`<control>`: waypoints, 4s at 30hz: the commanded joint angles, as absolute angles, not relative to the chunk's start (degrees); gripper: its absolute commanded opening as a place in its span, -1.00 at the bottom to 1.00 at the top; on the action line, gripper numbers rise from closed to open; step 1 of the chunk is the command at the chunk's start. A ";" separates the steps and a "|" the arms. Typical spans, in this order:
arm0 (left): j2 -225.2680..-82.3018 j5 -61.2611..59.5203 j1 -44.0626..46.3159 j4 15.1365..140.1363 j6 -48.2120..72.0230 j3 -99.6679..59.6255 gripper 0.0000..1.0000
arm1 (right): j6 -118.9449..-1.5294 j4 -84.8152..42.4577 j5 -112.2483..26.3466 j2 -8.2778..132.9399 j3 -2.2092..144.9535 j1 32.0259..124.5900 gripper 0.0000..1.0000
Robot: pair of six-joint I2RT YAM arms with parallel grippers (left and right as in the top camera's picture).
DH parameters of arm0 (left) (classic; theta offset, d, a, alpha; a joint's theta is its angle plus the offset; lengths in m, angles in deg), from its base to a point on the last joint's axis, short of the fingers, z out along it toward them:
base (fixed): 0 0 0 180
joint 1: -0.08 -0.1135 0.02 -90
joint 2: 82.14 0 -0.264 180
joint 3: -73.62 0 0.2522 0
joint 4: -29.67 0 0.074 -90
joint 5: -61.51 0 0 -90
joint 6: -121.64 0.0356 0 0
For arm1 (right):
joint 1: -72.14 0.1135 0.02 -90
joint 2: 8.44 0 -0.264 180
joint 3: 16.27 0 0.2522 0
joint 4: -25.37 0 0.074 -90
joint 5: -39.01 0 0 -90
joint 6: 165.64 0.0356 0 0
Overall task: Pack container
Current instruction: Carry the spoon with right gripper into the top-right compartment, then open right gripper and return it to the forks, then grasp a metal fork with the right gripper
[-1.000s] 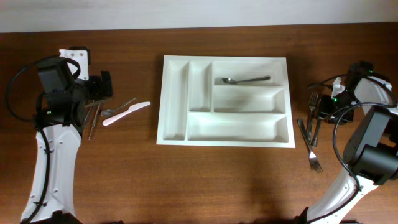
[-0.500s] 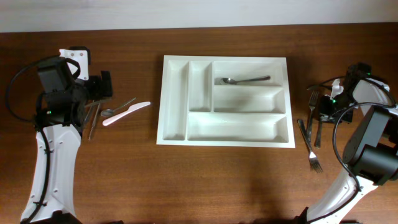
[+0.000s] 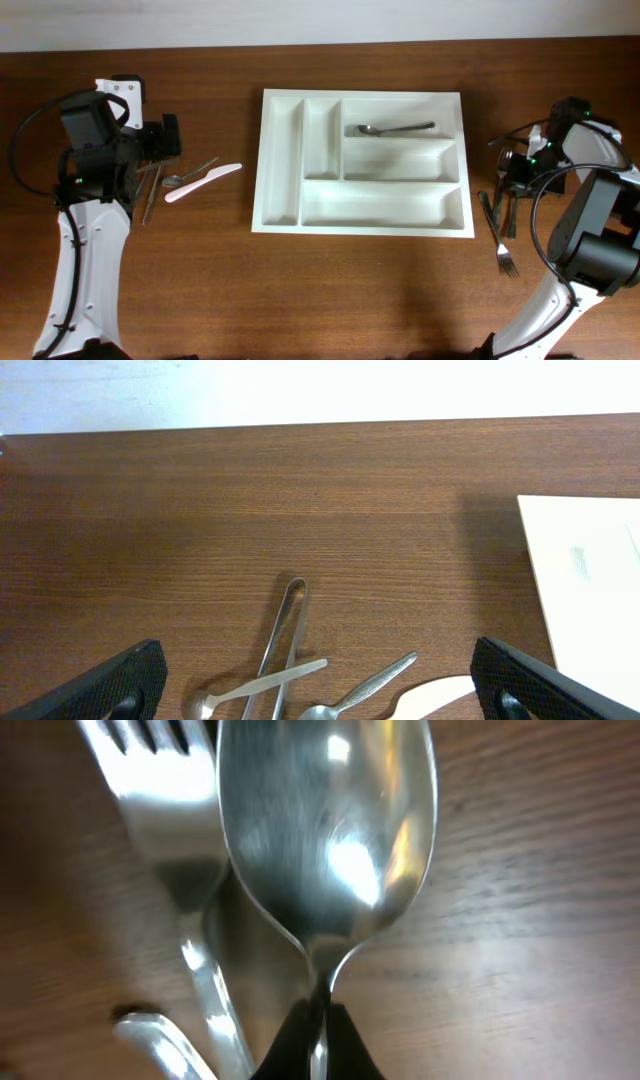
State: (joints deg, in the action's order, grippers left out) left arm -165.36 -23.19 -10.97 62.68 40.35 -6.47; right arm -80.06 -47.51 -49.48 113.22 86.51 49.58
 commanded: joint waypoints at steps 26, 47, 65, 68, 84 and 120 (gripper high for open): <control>-165.71 -23.43 -11.06 62.57 40.07 -7.48 0.99 | -159.01 -47.96 -31.09 117.66 112.41 79.56 -0.92; -165.71 -23.43 -11.06 62.57 40.07 -7.48 0.99 | -134.83 -44.14 -34.04 121.31 118.86 77.99 -0.49; -165.71 -23.43 -11.06 62.57 40.07 -7.48 0.99 | -65.57 -77.30 -49.17 118.47 136.08 60.79 -0.02; -165.71 -23.43 -11.06 62.57 40.07 -7.48 0.99 | -65.42 -77.34 -48.95 118.47 130.90 57.58 -0.03; -165.71 -23.43 -11.06 62.57 40.07 -7.48 0.99 | -65.70 -60.05 -55.05 118.47 100.43 54.01 -0.12; -165.71 -23.43 -11.06 62.57 40.07 -7.48 0.99 | -70.73 -52.75 -55.62 116.24 96.54 54.04 -0.92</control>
State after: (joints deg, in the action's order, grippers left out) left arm -165.36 -23.19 -10.97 62.68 40.35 -6.47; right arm -70.93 -51.22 -51.07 118.25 92.50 54.19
